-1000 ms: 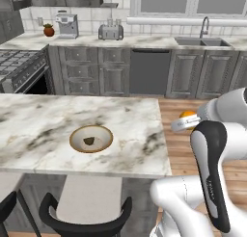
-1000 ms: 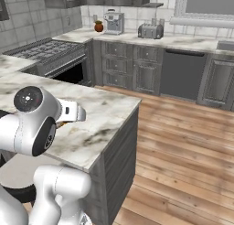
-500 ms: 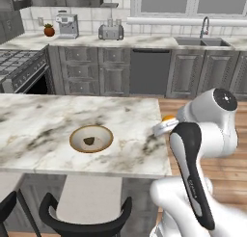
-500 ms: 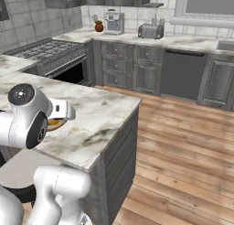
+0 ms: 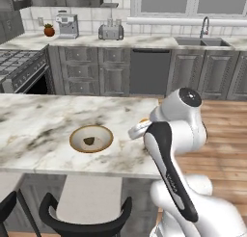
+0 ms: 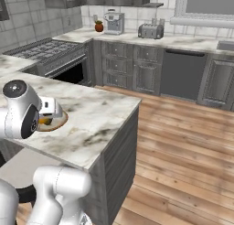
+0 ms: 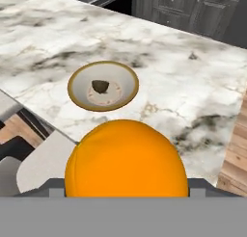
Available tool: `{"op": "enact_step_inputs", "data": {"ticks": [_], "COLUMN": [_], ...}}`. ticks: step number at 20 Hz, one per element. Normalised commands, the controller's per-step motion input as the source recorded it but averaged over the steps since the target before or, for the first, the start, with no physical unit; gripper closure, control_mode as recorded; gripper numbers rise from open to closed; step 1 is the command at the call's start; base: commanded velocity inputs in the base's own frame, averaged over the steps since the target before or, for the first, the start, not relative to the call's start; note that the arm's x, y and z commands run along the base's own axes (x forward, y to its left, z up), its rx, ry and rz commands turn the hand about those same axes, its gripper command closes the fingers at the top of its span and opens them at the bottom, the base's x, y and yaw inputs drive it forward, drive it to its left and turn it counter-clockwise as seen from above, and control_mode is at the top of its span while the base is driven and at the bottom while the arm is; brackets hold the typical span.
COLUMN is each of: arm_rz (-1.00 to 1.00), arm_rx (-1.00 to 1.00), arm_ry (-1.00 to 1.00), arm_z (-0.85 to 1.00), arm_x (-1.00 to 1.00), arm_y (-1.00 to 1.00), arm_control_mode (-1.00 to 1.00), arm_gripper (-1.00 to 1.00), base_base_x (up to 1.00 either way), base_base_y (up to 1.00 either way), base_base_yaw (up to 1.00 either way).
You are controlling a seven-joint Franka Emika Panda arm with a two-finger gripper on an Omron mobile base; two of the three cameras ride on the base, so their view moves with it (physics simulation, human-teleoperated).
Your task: Retrieve the kiwi and orange from the fridge and place them into the bowl on the dining table.
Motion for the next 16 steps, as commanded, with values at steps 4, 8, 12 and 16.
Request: {"op": "enact_step_inputs", "data": {"ticks": [4, 8, 12, 16], "arm_rz": [0.10, 0.08, 0.05, 0.01], "arm_rx": [0.00, 0.00, 0.00, 0.00], "arm_ry": [0.14, 0.13, 0.10, 0.02], "arm_z": [-0.33, -0.40, -0.42, -0.36], "arm_x": [0.55, 0.61, 0.58, 0.47], "arm_y": [0.42, 0.48, 0.45, 0.28], "arm_control_mode": [-1.00, -1.00, -1.00, -1.00], "arm_gripper": [1.00, 1.00, 1.00, 1.00], "base_base_x": [0.00, 0.00, 0.00, 0.00], "base_base_y": [0.00, 0.00, 0.00, 0.00], "base_base_yaw": [0.00, 0.00, 0.00, 0.00]}}
